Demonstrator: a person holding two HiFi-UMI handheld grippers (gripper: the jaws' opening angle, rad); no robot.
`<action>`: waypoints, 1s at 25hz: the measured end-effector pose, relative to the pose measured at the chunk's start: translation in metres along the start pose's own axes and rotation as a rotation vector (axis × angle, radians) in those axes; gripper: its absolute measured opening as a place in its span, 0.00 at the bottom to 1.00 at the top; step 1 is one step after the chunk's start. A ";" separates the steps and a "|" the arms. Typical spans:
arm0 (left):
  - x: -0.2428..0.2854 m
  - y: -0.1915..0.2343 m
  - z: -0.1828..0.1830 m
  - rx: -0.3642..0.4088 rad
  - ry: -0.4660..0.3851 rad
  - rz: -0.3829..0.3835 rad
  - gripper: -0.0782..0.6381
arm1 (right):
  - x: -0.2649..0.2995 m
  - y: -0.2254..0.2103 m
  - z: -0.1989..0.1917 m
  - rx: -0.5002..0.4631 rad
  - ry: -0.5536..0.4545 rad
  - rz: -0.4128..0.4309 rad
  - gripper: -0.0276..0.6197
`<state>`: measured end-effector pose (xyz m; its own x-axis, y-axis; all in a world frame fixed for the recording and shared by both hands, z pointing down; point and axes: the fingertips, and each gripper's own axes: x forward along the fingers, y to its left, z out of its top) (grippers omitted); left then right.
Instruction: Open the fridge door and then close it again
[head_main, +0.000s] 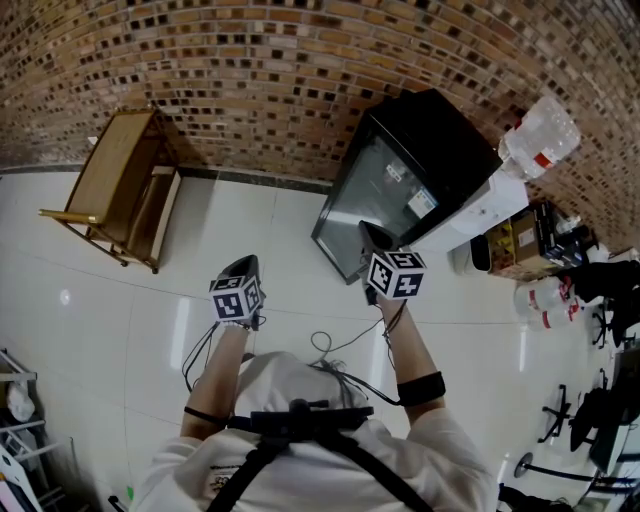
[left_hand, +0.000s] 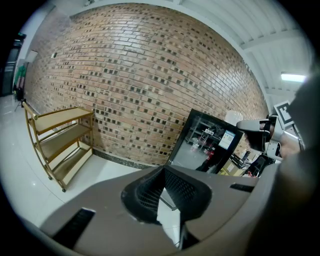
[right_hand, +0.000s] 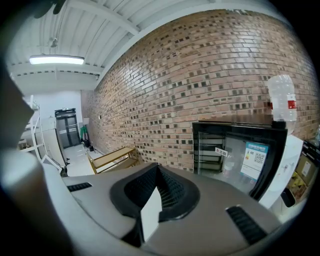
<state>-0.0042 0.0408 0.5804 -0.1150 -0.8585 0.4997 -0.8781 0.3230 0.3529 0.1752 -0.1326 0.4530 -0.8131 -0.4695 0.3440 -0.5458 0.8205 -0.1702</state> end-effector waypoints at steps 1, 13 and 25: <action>0.000 0.000 0.000 0.001 0.000 0.000 0.11 | 0.000 0.000 0.001 -0.001 0.000 0.002 0.05; -0.002 0.001 0.006 0.033 -0.009 0.006 0.11 | 0.003 0.002 0.004 -0.009 -0.002 0.008 0.05; 0.005 -0.006 0.006 0.025 -0.002 -0.001 0.11 | 0.007 -0.003 0.009 -0.028 0.004 0.014 0.05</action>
<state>-0.0025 0.0326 0.5757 -0.1147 -0.8598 0.4976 -0.8894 0.3120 0.3341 0.1693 -0.1417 0.4480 -0.8196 -0.4570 0.3457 -0.5288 0.8356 -0.1491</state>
